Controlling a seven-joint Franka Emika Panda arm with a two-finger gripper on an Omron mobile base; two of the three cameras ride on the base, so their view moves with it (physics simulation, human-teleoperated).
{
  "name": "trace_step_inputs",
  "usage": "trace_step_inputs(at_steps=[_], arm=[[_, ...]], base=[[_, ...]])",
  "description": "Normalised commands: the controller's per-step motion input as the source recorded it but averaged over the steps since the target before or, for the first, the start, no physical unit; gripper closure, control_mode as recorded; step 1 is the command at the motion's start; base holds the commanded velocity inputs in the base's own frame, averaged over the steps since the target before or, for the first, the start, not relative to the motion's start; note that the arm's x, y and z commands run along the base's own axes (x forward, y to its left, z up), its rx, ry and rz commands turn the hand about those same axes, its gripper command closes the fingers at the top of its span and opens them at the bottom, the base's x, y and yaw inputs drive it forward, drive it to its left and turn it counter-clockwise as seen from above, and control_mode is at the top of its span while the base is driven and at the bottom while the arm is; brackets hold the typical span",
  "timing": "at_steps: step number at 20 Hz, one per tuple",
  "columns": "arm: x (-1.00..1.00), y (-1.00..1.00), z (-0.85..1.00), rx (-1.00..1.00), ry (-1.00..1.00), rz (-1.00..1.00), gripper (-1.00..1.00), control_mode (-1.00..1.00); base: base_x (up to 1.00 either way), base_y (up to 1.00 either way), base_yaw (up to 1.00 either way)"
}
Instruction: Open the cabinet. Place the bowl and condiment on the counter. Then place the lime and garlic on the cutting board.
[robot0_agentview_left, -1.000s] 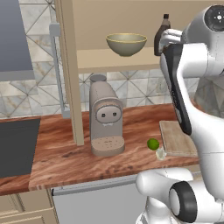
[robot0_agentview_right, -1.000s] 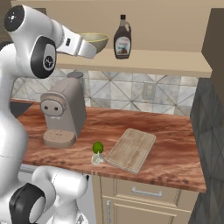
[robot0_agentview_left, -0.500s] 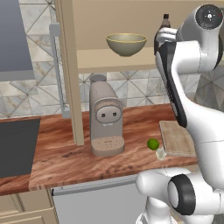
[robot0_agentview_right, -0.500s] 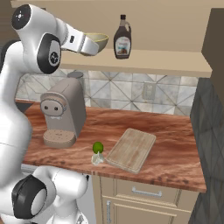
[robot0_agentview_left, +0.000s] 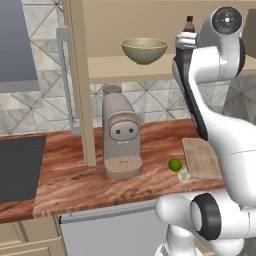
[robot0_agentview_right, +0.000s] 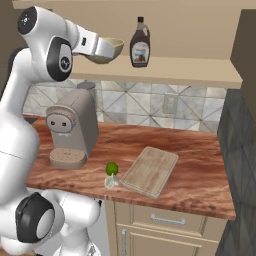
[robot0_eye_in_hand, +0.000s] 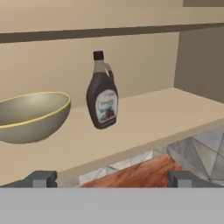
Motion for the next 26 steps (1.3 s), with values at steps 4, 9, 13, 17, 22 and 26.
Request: trace_step_inputs(at_steps=[4, 9, 13, 17, 22, 26], arm=[[0.25, -0.04, 0.00, -0.01, 0.00, 0.00, -1.00, -1.00], [0.26, -0.09, 0.00, 0.00, 0.00, 0.00, -1.00, -1.00], [0.30, -0.13, 0.00, 0.00, 0.00, -0.03, -1.00, -1.00], [0.30, -0.09, 0.00, 0.00, 0.00, -0.04, -1.00, -1.00], [0.34, -0.06, 0.00, 0.00, 0.00, -0.03, -1.00, -1.00], [0.37, -0.05, 0.00, 0.00, 0.00, -0.01, -1.00, -1.00]], base=[[0.00, 0.00, 0.00], [0.00, 0.00, 0.00], [0.00, 0.00, 0.00], [0.00, 0.00, 0.00], [0.00, 0.00, 0.00], [0.00, 0.00, 0.00]])
